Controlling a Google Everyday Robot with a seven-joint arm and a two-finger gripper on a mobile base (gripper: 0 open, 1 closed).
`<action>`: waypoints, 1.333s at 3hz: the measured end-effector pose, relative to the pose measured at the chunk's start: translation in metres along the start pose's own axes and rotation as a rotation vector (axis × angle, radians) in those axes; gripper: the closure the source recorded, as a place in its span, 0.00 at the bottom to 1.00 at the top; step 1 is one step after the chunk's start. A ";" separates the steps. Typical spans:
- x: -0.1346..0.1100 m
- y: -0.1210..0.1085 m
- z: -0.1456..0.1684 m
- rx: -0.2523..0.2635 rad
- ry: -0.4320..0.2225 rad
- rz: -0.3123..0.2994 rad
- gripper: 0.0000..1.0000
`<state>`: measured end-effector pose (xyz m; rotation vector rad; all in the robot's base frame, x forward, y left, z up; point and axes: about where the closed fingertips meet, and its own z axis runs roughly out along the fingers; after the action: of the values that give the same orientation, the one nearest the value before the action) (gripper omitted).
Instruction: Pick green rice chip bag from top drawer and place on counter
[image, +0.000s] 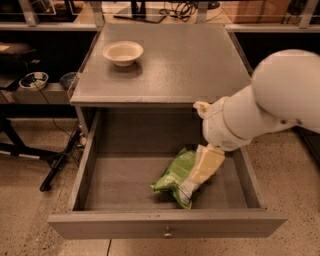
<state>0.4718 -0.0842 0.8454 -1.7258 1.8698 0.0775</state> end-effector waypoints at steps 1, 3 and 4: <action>0.000 -0.010 0.034 0.018 0.027 -0.037 0.00; 0.006 -0.014 0.070 0.009 0.056 -0.055 0.00; 0.017 -0.009 0.086 -0.016 0.055 -0.043 0.00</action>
Offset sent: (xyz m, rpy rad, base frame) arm 0.0478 0.0252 -0.0624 -0.0785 -0.0299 0.0223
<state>0.5125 -0.0650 0.7696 -1.7949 1.8746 0.0279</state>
